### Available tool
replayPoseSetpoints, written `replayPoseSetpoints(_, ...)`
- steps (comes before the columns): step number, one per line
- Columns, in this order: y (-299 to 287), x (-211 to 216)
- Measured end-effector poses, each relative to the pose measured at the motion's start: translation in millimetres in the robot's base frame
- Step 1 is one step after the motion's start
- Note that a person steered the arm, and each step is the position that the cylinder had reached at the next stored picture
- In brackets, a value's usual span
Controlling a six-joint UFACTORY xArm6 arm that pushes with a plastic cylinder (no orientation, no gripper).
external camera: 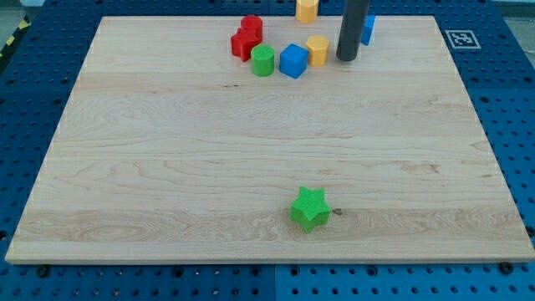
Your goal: Place the yellow hexagon diagonal to the blue triangle
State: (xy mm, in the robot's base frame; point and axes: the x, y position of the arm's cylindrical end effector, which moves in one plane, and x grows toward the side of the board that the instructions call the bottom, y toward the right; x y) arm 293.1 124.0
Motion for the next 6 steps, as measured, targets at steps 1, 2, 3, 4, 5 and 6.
replayPoseSetpoints(1,-2,-17)
replayPoseSetpoints(2,-14,-36)
replayPoseSetpoints(3,-45,-36)
replayPoseSetpoints(4,-73,-49)
replayPoseSetpoints(5,-79,-99)
replayPoseSetpoints(6,-79,-101)
